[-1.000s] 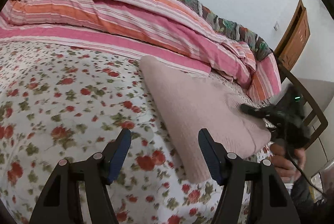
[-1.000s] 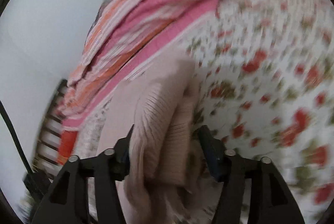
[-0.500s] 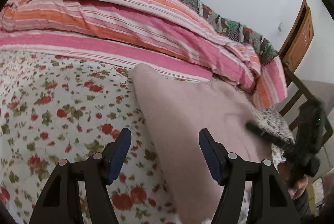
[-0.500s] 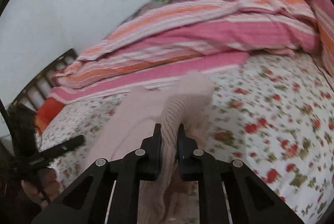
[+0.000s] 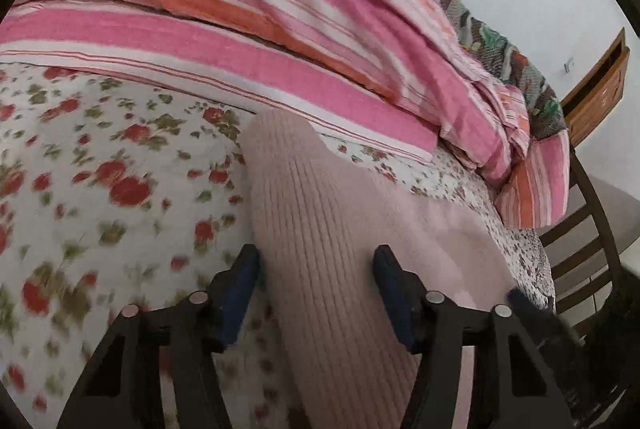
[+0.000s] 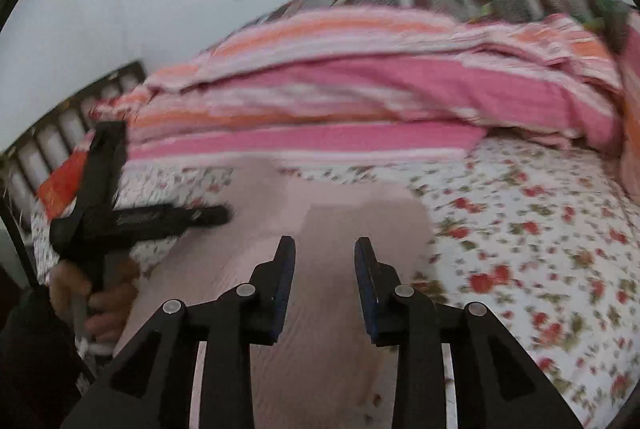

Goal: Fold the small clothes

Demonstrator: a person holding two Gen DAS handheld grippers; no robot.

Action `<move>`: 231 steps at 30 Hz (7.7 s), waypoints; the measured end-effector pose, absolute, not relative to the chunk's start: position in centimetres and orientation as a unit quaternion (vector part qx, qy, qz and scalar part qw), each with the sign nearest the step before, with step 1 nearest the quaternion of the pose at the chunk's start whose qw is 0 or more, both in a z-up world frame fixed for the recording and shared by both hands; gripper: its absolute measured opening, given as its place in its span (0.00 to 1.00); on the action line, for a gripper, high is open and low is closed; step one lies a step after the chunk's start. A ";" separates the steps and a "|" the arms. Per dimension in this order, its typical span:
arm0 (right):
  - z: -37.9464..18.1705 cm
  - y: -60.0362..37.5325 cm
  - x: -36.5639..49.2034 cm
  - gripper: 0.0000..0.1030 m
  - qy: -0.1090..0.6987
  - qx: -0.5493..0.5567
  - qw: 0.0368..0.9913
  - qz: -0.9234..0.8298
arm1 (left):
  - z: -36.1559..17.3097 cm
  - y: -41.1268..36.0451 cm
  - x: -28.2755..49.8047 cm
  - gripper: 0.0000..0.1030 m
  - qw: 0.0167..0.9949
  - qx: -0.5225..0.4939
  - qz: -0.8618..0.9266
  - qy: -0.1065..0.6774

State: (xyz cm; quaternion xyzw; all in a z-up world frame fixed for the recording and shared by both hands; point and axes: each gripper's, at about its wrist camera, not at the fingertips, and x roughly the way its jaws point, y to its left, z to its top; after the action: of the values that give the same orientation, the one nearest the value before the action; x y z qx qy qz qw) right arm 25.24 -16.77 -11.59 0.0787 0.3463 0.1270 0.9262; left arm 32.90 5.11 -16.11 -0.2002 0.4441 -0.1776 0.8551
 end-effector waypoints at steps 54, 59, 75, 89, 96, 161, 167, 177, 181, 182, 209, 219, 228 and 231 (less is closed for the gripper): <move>-14.2 -19.1 22.1 0.13 0.403 0.153 0.897 0.093 | -12.9 0.7 20.2 0.51 0.907 -0.038 -0.147 0.392; -12.9 -20.3 20.4 0.11 0.341 0.185 0.911 0.137 | -12.7 1.4 18.5 0.54 0.908 -0.035 -0.158 0.385; -11.2 -18.2 19.1 0.20 0.325 0.116 0.937 0.062 | -12.5 2.6 16.2 0.57 0.913 -0.033 -0.133 0.384; -15.0 -14.5 20.3 0.22 0.371 0.029 0.926 0.060 | -14.9 -0.5 20.9 0.62 0.912 -0.016 -0.111 0.395; -16.0 -14.9 20.2 0.22 0.371 0.037 0.926 0.055 | -15.9 -0.5 20.2 0.69 0.920 -0.017 -0.103 0.378; -16.1 -13.8 24.6 0.43 0.372 0.008 0.928 0.003 | -16.0 0.0 23.5 0.73 0.927 -0.023 -0.078 0.365; -15.3 -14.0 24.2 0.48 0.372 0.008 0.928 0.022 | -15.2 -0.2 22.6 0.73 0.929 -0.001 -0.074 0.364; -15.2 -17.4 21.1 0.24 0.384 0.091 0.917 0.062 | -14.4 0.4 19.7 0.72 0.918 -0.039 -0.099 0.382; -14.6 -17.5 20.0 0.14 0.366 0.106 0.921 0.077 | -14.3 0.2 18.4 0.72 0.916 -0.031 -0.103 0.386; -14.3 -17.5 19.6 0.13 0.356 0.107 0.925 0.079 | -14.3 0.2 18.2 0.72 0.916 -0.028 -0.106 0.387; -14.0 -17.0 16.5 0.39 0.405 0.035 0.914 0.000 | -14.4 -0.4 15.0 0.73 0.896 -0.029 -0.059 0.439; -9.3 -17.7 12.2 0.70 0.378 0.053 0.923 -0.041 | -9.2 -1.4 11.3 0.74 0.912 -0.011 -0.047 0.408; -4.7 -17.2 6.7 0.88 0.334 0.049 0.940 -0.036 | -4.4 -1.5 6.1 0.85 0.934 -0.003 -0.031 0.356; -3.9 -17.1 4.9 0.91 0.329 0.052 0.942 -0.031 | -3.9 -1.6 4.6 0.88 0.935 -0.002 -0.034 0.352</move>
State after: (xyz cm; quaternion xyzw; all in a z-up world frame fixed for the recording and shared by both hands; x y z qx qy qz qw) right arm 4.91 -17.05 -3.88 0.0518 0.3290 -0.0315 0.9424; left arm 4.60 -1.63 -3.92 -0.0020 0.3525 -0.0340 0.9352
